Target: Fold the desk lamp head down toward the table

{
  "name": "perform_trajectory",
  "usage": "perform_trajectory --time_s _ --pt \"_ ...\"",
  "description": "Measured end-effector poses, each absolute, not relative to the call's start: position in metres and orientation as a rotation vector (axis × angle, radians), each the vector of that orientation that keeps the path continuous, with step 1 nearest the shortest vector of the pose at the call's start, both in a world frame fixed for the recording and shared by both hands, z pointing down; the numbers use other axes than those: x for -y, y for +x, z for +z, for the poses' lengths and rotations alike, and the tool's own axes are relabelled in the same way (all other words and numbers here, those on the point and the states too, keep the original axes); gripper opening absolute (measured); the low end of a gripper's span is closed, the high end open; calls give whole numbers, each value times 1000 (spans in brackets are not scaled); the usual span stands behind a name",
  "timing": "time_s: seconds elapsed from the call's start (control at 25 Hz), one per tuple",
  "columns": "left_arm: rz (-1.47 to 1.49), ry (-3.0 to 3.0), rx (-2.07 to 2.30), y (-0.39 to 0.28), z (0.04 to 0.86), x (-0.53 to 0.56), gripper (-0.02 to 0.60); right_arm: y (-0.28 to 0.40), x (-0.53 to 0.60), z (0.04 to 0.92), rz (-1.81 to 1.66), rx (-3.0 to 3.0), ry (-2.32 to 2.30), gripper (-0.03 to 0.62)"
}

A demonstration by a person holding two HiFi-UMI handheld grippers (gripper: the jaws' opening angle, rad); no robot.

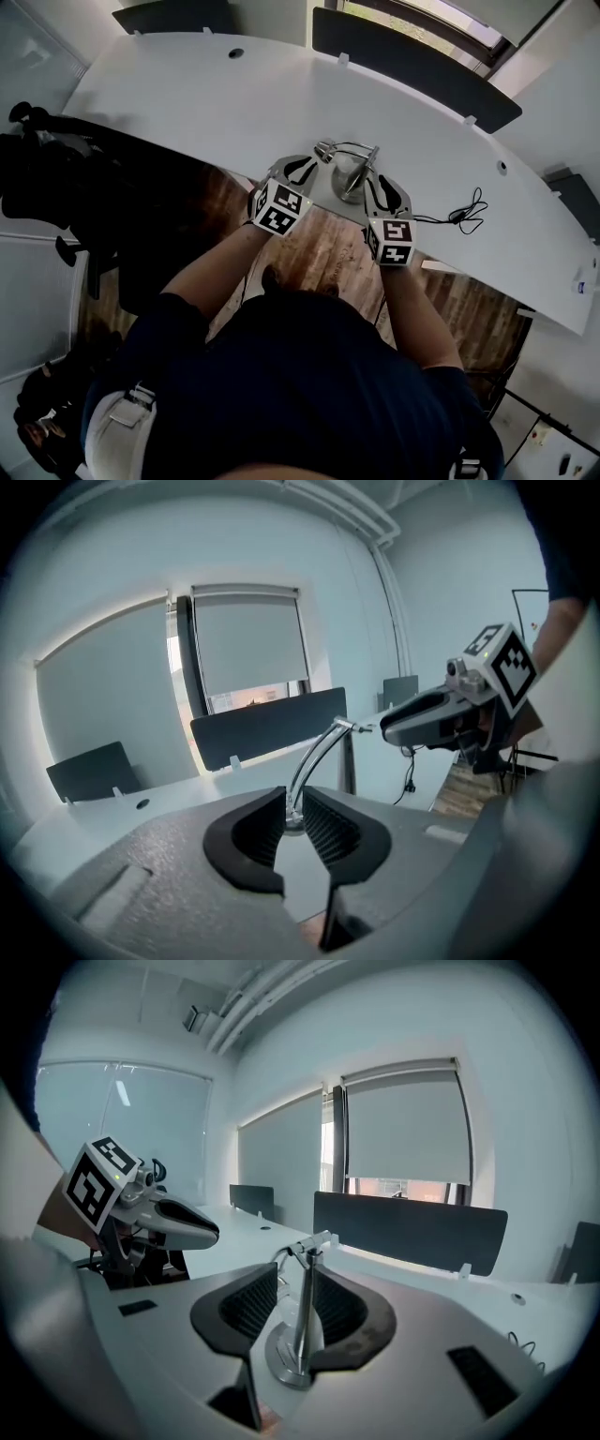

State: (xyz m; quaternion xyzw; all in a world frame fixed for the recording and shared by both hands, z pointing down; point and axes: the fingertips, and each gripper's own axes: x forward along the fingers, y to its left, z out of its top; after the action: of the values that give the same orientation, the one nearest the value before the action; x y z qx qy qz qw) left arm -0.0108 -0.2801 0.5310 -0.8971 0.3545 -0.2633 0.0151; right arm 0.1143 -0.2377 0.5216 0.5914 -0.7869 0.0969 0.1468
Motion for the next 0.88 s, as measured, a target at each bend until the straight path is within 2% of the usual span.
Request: perform_trajectory --time_s 0.36,0.64,0.88 --pt "-461 -2902 -930 0 426 181 51 76 159 460 187 2468 1640 93" --pt "-294 -3006 -928 1 411 137 20 58 133 440 162 2560 1630 33" --pt "-242 -3020 -885 3 408 120 7 50 115 426 126 2619 1593 13"
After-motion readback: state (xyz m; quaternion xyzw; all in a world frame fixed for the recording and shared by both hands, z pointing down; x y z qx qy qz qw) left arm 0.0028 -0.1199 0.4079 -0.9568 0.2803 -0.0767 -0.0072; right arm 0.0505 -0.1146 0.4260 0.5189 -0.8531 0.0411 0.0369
